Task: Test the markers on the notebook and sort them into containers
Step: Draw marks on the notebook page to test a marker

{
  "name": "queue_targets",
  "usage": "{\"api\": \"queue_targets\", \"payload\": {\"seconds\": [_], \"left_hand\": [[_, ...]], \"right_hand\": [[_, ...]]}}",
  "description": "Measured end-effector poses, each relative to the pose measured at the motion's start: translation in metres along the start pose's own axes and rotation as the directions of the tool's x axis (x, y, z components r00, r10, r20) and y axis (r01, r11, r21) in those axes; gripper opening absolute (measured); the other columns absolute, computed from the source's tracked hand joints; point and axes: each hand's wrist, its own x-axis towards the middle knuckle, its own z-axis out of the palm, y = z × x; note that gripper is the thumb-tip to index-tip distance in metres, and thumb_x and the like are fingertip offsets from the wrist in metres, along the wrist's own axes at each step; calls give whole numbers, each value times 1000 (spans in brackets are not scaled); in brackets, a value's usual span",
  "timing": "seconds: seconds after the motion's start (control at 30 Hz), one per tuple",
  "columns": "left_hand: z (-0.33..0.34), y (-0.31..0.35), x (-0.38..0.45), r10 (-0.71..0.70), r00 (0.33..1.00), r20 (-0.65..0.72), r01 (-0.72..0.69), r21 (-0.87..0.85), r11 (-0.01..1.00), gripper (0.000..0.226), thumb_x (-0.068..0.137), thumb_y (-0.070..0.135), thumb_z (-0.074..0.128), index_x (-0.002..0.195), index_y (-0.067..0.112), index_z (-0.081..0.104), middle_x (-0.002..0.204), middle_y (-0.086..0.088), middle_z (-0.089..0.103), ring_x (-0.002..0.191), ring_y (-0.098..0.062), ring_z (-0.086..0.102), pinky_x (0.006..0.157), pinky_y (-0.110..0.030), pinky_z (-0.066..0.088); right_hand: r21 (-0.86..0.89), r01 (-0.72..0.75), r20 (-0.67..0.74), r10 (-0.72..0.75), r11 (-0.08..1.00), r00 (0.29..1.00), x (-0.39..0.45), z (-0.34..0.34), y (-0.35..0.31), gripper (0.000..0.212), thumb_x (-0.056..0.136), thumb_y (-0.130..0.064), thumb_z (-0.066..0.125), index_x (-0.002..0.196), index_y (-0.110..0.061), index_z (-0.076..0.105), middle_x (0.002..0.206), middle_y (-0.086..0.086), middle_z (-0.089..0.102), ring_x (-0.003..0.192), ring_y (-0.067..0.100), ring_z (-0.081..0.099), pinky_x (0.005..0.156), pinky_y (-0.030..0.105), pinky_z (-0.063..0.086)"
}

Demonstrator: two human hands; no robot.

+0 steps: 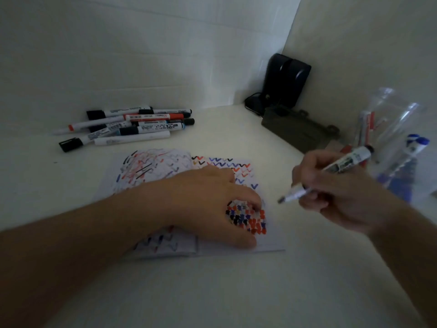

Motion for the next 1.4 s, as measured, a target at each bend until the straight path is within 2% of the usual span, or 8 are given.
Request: {"api": "queue_targets", "payload": {"seconds": [0.07,0.17,0.27,0.4,0.63,0.9,1.27,1.4], "left_hand": [[1,0,-1,7,1000,0,-7,25,1000,71,71,94,50,135,74,26,119,13,41,115,-11,37,94,-40,43],[5,1,-1,59,997,-54,-54,80,995,69,74,92,49,136,75,25,112,14,37,106,-9,37,86,-33,40],[6,2,0,67,995,-75,-60,93,994,69,74,92,49,137,75,26,107,18,33,100,-7,36,77,-27,32],[6,3,0,57,996,-70,-50,103,993,70,72,94,46,136,77,22,108,18,32,101,-8,36,78,-29,33],[6,4,2,47,998,-48,-39,145,989,75,69,99,38,138,77,17,105,17,28,98,-7,32,75,-31,32],[7,3,2,35,998,-43,-29,132,991,76,65,101,37,135,80,16,107,16,30,98,-8,33,79,-33,38],[6,3,3,41,999,-32,-36,141,989,78,65,100,36,137,78,17,107,18,29,100,-5,31,79,-32,36],[6,3,2,35,999,-29,-30,147,989,78,65,100,36,137,78,17,109,17,30,101,-7,34,79,-31,37]], "right_hand": [[-134,-4,-86,-8,991,996,-12,14,21,37,65,-20,88,65,-5,55,52,11,42,41,15,35,41,20,30],[-199,28,-208,-70,980,976,-21,25,38,23,64,-18,77,66,-10,55,54,17,42,43,17,37,44,22,29],[-243,16,-294,-89,970,952,-23,26,36,22,70,-8,73,66,1,54,56,28,50,45,23,46,43,24,36],[-362,-62,-386,-89,930,918,-21,28,39,28,84,7,70,65,7,49,53,22,59,41,23,51,43,26,41],[-446,-69,-353,-104,893,930,-20,32,39,25,74,-11,71,66,6,54,54,22,62,42,24,55,42,29,44],[-547,-78,-329,-129,833,935,-19,32,40,23,81,5,73,66,7,55,52,19,62,43,23,57,44,29,44],[-544,-55,-337,-158,837,928,-18,32,42,27,72,-11,70,66,7,50,56,28,56,43,32,50,44,40,40],[-552,-57,-320,-149,832,936,-19,31,43,26,72,-15,71,66,3,54,55,23,59,45,26,54,47,38,42]]}}
